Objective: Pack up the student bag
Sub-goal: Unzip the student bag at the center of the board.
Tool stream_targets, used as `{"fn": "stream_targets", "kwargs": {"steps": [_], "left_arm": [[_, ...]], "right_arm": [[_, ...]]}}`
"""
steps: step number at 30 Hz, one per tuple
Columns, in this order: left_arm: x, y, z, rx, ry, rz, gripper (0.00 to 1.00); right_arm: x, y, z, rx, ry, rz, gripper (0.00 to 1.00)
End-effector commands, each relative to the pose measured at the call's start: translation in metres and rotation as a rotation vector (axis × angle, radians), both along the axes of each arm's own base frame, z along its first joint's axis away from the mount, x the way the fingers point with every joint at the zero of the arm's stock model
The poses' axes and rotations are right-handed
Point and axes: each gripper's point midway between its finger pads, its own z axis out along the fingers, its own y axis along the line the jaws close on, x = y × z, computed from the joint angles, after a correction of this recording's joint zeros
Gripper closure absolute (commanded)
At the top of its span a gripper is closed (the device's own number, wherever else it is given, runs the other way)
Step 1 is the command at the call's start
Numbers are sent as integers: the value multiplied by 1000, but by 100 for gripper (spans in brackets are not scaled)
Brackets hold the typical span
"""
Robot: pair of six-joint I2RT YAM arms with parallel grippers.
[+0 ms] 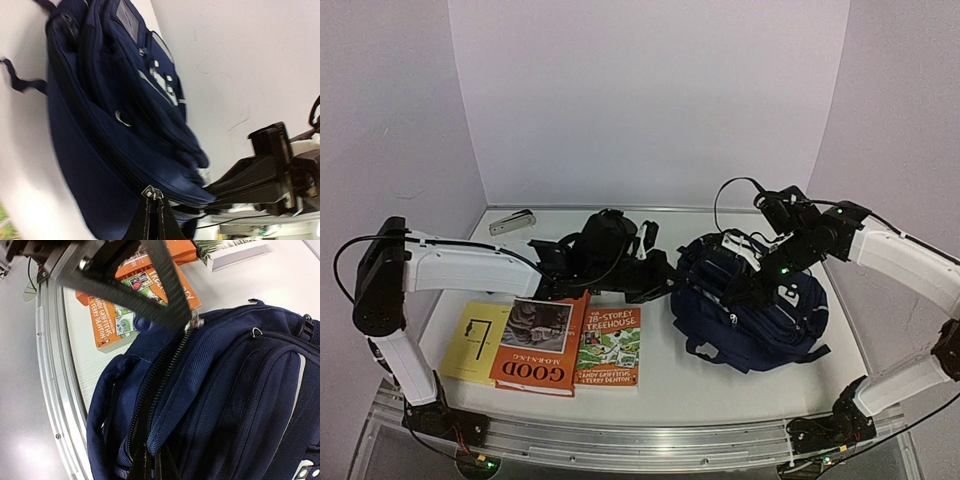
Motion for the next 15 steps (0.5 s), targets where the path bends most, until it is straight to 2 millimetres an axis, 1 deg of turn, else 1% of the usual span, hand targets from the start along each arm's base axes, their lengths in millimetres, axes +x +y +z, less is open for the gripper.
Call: {"fn": "stream_targets", "kwargs": {"steps": [1,3,5,10,15], "left_arm": [[36,53,25,193,-195,94,100],[46,65,17,207,-181,99,100],[54,70,13,207,-186,93,100],[75,67,-3,263,-204,74,100],[98,67,-20,234,-196,57,100]], "right_arm": [[-12,-9,41,30,-84,37,100],[-13,-11,47,23,-108,52,100],[-17,-14,48,15,-112,67,100],[-28,-19,56,13,-118,114,100],[-34,-28,71,5,-163,127,100]]}}
